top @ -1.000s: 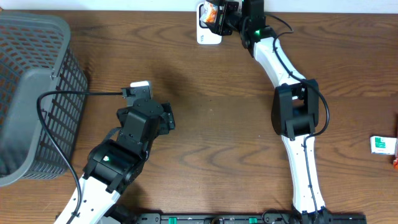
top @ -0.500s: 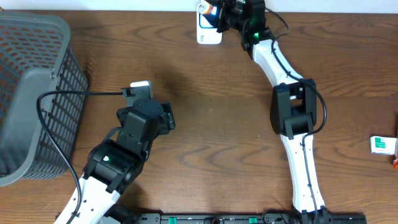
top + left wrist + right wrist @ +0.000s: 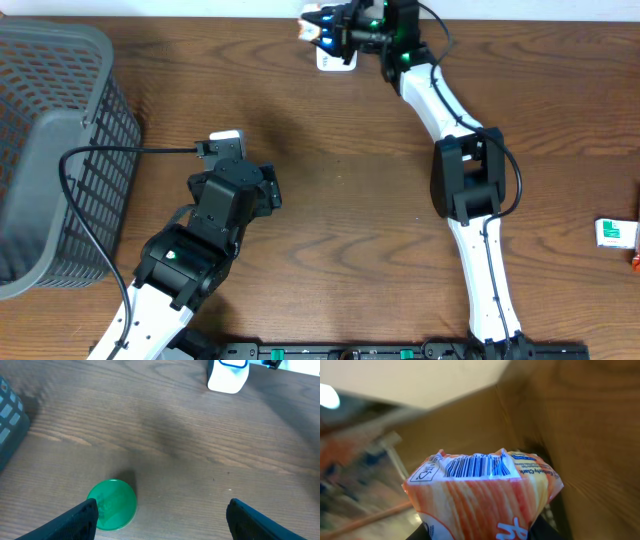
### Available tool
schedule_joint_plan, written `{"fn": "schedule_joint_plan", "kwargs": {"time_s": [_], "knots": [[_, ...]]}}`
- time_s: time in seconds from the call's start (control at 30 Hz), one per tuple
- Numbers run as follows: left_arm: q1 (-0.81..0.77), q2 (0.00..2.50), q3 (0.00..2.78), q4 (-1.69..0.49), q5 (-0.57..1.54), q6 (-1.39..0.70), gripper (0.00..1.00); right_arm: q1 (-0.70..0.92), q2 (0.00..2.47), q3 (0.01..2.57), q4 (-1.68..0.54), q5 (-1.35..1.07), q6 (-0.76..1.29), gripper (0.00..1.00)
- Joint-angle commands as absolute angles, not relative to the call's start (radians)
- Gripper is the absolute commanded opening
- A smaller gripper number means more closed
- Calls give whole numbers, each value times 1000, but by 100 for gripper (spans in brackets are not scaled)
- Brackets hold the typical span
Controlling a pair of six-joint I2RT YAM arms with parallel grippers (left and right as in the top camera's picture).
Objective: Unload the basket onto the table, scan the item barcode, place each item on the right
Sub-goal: 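Carry the orange tissue pack right and drop it at the table's right edge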
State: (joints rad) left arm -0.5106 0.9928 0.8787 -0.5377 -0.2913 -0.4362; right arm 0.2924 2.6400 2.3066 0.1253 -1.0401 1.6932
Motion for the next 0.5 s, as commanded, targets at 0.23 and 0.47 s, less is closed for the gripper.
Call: {"fn": "schedule_joint_plan", "kwargs": {"time_s": [0.23,0.47], "knots": [[-506,993,877,-538,-305,-419,83,493,2223,2327,-878,-22,841,4],[-506,993,877,-538,-305,-419,83,590,2162,2326,-1391,689,740,21]]}}
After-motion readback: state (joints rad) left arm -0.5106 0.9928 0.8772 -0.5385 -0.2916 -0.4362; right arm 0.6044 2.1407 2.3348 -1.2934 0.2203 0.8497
